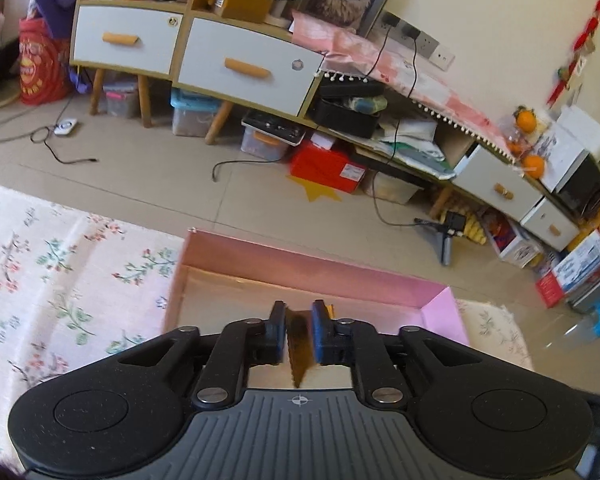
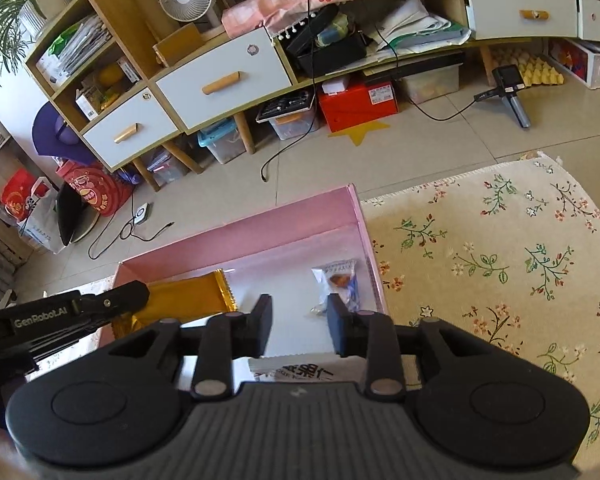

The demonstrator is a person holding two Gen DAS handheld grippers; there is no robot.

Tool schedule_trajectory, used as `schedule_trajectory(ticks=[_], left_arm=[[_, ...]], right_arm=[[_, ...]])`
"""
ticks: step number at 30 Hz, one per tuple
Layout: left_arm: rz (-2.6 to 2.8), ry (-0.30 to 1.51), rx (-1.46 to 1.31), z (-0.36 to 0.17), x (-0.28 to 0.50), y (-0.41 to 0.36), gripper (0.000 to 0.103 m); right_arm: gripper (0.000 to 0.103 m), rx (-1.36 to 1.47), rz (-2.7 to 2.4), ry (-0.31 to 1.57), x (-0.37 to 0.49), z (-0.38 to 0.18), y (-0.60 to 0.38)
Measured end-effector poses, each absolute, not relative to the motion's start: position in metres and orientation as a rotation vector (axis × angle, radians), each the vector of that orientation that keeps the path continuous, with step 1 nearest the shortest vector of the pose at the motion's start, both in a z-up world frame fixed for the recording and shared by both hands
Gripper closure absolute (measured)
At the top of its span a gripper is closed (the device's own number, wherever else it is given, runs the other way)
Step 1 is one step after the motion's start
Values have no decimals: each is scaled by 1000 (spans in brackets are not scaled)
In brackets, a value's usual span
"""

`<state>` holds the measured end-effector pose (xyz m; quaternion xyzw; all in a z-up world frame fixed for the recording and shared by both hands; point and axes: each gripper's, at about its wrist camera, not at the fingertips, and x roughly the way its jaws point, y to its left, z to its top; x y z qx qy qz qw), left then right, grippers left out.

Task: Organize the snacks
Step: 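Lift both snacks into the pink box and open both tools, then withdraw both tools from the box toward the remaining snacks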

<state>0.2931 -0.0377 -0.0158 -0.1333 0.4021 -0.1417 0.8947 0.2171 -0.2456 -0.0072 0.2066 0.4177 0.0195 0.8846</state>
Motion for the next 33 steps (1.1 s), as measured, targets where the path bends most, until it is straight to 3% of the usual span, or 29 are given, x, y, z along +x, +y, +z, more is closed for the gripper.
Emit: schedule_trajectory(ticks=[2,6,13,33], left_arm=[[-285,839,-253,-14,291,-38,73],[-273,822,-206,-9,280,-36,40],[-279,827,-142,4,256,-30,31],[-318,840,23,33,148,-3,9]], right_arm=[[66,424,37,867,216,-5,-245],[50,412,33,858,210,1,-245],[36,392,29,847,192,15,-243],[15,325,69,839,103,42,-226]])
